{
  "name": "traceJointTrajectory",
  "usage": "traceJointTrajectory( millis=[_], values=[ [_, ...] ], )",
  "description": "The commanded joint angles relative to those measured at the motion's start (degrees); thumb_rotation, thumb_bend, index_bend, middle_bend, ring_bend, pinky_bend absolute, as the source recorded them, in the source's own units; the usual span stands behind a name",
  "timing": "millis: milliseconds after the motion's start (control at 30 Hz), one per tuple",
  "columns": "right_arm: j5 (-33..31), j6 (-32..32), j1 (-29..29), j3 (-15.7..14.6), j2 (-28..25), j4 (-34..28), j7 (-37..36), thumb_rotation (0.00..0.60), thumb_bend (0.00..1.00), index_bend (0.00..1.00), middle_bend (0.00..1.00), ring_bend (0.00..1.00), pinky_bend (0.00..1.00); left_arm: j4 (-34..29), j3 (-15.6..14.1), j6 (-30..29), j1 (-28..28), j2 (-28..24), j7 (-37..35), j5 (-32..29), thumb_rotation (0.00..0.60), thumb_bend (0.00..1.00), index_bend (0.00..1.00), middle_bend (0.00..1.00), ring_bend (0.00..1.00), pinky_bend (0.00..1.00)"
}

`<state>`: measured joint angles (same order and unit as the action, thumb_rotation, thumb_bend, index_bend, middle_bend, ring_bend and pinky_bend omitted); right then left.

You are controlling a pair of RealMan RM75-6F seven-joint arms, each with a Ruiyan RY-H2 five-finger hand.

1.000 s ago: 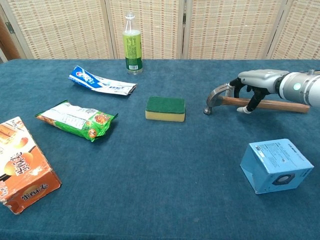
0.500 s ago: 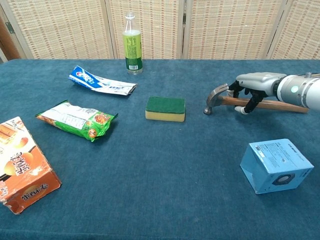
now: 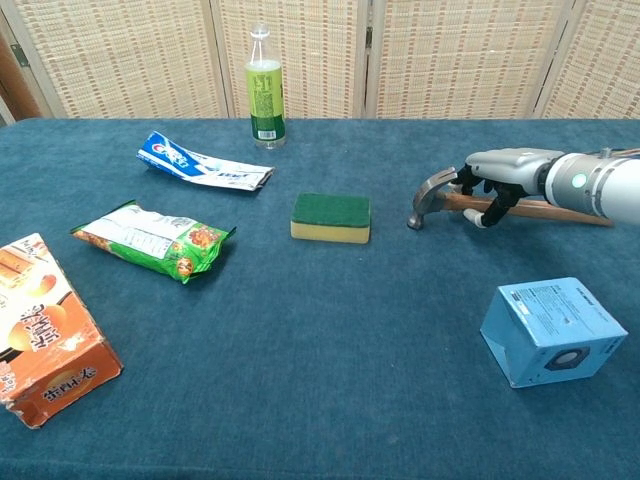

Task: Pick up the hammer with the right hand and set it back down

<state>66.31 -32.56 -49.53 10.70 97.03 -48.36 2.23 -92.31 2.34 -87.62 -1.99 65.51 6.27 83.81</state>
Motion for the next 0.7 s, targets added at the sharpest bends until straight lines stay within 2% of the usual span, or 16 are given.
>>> traceJointTrajectory(
  millis=[33, 400, 700],
  values=[
    [-0.1, 0.0, -0.1, 0.0, 0.2, 0.3, 0.0, 0.600, 0.50, 0.41, 0.44, 0.15, 0.20, 0.1, 0.0, 0.0, 0.0, 0.0, -0.1, -0.1, 0.600, 0.35, 0.00, 0.00, 0.00, 0.00],
    [-0.1, 0.2, -0.1, -0.1, 0.9, 1.4, -0.3, 0.600, 0.56, 0.47, 0.49, 0.17, 0.20, 0.7, 0.1, 0.4, 0.0, 0.3, -0.4, -0.3, 0.600, 0.35, 0.00, 0.00, 0.00, 0.00],
    [2.3, -2.2, 1.1, -0.5, -0.5, 0.1, -2.7, 0.600, 0.66, 0.55, 0.57, 0.27, 0.19, 1.0, 0.1, 0.6, 0.0, 0.5, -0.6, -0.6, 0.600, 0.35, 0.00, 0.00, 0.00, 0.00]
  ],
)
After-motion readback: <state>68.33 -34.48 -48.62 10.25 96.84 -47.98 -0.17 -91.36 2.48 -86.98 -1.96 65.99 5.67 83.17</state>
